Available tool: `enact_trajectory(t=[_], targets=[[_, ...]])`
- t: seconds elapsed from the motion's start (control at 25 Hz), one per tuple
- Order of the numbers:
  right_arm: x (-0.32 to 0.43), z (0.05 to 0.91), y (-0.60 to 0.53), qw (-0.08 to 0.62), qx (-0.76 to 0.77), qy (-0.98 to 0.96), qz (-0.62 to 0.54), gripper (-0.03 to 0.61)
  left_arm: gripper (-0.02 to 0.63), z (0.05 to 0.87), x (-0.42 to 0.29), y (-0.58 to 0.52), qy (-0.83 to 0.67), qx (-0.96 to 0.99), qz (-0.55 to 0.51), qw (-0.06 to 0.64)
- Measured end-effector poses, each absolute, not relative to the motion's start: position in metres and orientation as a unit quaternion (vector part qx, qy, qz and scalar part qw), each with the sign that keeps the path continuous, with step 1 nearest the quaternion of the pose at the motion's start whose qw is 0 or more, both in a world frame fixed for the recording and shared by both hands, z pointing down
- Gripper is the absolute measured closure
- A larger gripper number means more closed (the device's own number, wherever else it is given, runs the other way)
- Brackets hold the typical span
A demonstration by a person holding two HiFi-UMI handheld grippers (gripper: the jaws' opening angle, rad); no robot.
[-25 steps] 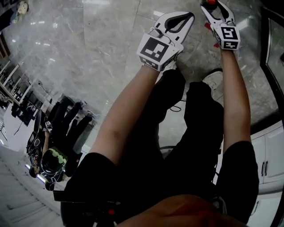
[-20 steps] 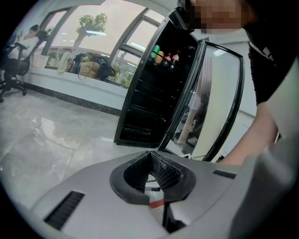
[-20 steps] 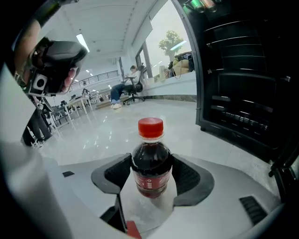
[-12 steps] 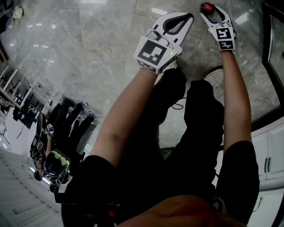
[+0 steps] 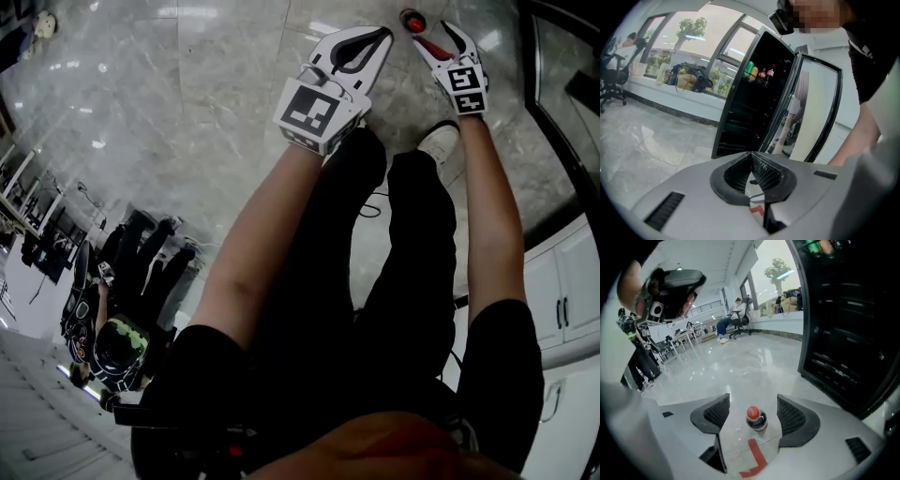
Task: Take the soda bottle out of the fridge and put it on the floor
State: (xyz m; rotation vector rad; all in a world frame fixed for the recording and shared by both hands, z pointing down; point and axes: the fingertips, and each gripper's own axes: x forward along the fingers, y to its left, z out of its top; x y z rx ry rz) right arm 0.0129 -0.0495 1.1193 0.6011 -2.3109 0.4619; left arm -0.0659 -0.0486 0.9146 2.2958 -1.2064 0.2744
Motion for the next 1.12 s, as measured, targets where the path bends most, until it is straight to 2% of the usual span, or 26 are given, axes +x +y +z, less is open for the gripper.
enact_trajectory(t=[0.44,0.64,0.84,1.12], targets=[[0.012,0.75,-0.066,0.172,0.259,-0.939,0.148,0.285,0.609,0.669,-0.043,-0.046,-0.439,0.874,0.065,0.197],[0.021,0.595,-0.039,0.119,0.248,-0.955,0.112,0.285,0.609,0.551,-0.02,-0.021,-0.42,0.892,0.049,0.162],[0.036,0.478,-0.011,0.082,0.252,-0.96,0.092,0.285,0.609,0.46,-0.002,0.007,-0.386,0.911,0.046,0.135],[0.046,0.36,0.038,0.049,0.239,-0.966,0.081,0.287,0.609,0.358,0.013,0.055,-0.346,0.93,0.03,0.117]])
